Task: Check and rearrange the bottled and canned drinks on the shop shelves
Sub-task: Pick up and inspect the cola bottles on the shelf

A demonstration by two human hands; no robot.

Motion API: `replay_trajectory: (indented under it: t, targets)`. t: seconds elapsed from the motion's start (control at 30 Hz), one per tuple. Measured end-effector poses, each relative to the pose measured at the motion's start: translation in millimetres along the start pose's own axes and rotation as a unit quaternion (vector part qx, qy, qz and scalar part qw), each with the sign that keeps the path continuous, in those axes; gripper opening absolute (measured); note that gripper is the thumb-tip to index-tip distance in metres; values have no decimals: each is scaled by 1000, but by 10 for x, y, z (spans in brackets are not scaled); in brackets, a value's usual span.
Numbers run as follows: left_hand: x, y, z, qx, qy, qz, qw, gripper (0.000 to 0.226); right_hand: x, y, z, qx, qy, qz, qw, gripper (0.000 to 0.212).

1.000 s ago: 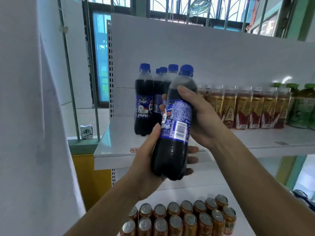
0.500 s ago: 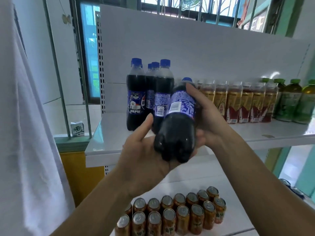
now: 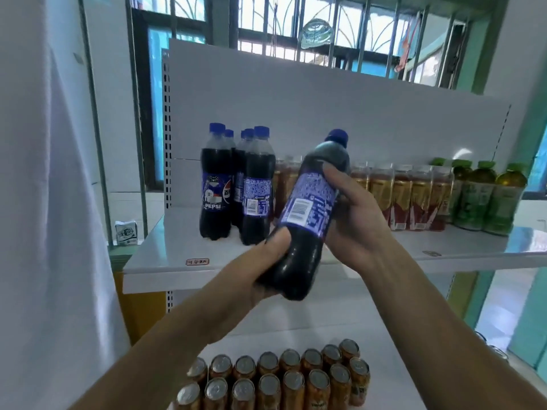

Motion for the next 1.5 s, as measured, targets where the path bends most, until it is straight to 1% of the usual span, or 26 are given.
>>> replay_trajectory:
  t: [0.03, 0.07, 0.1, 0.17, 0.2, 0.23, 0.27, 0.3, 0.37, 0.43, 0.53, 0.57, 0.63, 0.7, 0.73, 0.77, 0.83, 0.87, 0.93, 1.03, 1.13, 1.2, 1.27, 1.37, 1.5]
  targets:
    - [-27, 8, 30, 103, -22, 14, 994, 68, -47, -2, -94, -69, 39, -15, 997, 44]
    - [-38, 11, 49, 173, -45, 24, 984, 71, -112, -24, -168, -147, 76, -38, 985, 45]
    - [-39, 44, 59, 218, -64, 47, 973, 73, -186, -58, -227, -227, 113, -63, 965, 49]
    - [-58, 85, 131, 265, -110, 107, 952, 68, -352, -143, -257, -369, 176, -105, 906, 63]
    - [-73, 54, 160, 274, -130, 120, 945, 62, -428, -170, -228, -403, 201, -126, 884, 70]
    - [-79, 0, 174, 286, -141, 122, 940, 58, -490, -165, -196, -408, 218, -136, 876, 76]
    - [-88, -74, 179, 297, -145, 117, 936, 58, -544, -141, -182, -400, 230, -134, 877, 78]
    - [-99, -131, 162, 303, -141, 115, 935, 61, -581, -116, -177, -382, 232, -125, 886, 79]
    - [-145, -205, 119, 297, -137, 123, 937, 64, -604, -69, -163, -334, 210, -101, 913, 77]
    - [-207, -178, 84, 271, -152, 160, 937, 65, -585, -69, -130, -316, 188, -100, 925, 73]
    - [-338, 16, 46, 214, -157, 230, 936, 66, -515, -218, -32, -368, 155, -143, 906, 79]
    - [-397, 100, 48, 212, -156, 257, 930, 64, -488, -280, 16, -368, 138, -165, 905, 80]
    - [-519, 250, 87, 227, -150, 301, 914, 61, -424, -401, 102, -334, 100, -203, 915, 76]
    - [-639, 407, 162, 235, -147, 334, 901, 61, -343, -478, 129, -329, 89, -211, 916, 70]
    - [-693, 504, 212, 235, -146, 350, 895, 61, -274, -478, 120, -339, 101, -194, 915, 66]
    - [-739, 615, 270, 232, -144, 366, 890, 61, -175, -429, 114, -345, 114, -159, 918, 62]
    - [-797, 854, 411, 223, -145, 395, 879, 64, 70, -237, 150, -334, 119, -61, 933, 56]
    - [-796, 992, 475, 214, -147, 408, 875, 66, 187, -140, 192, -334, 117, -18, 935, 55]
    - [-747, 1298, 595, 199, -153, 433, 866, 66, 393, -16, 309, -358, 109, 29, 927, 57]
    - [-553, 1822, 706, 196, -144, 458, 855, 69, 636, 11, 527, -403, 94, 38, 909, 69]
    - [-261, 2313, 733, 172, -133, 442, 870, 60, 846, 62, 733, -429, 72, 54, 899, 78]
    - [-54, 2556, 721, 178, -121, 427, 878, 54, 960, 119, 832, -447, 64, 79, 889, 84]
    - [165, 2748, 702, 196, -109, 402, 888, 51, 1037, 155, 924, -464, 57, 104, 878, 81]
    - [503, 3016, 656, 191, -91, 365, 907, 49, 1055, 141, 978, -490, 53, 134, 860, 72]
    - [965, 3319, 598, 216, -64, 339, 913, 52, 960, 106, 898, -508, 58, 156, 845, 70]
Point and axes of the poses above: each hand's wrist, its own x-axis towards the middle knuckle, its own y-axis out of the back of the hand, z = x × y, the point moved 9 cm from there along x, towards the middle knuckle, and after that the axes turned 7 degrees about y, right-handed, at the moved point
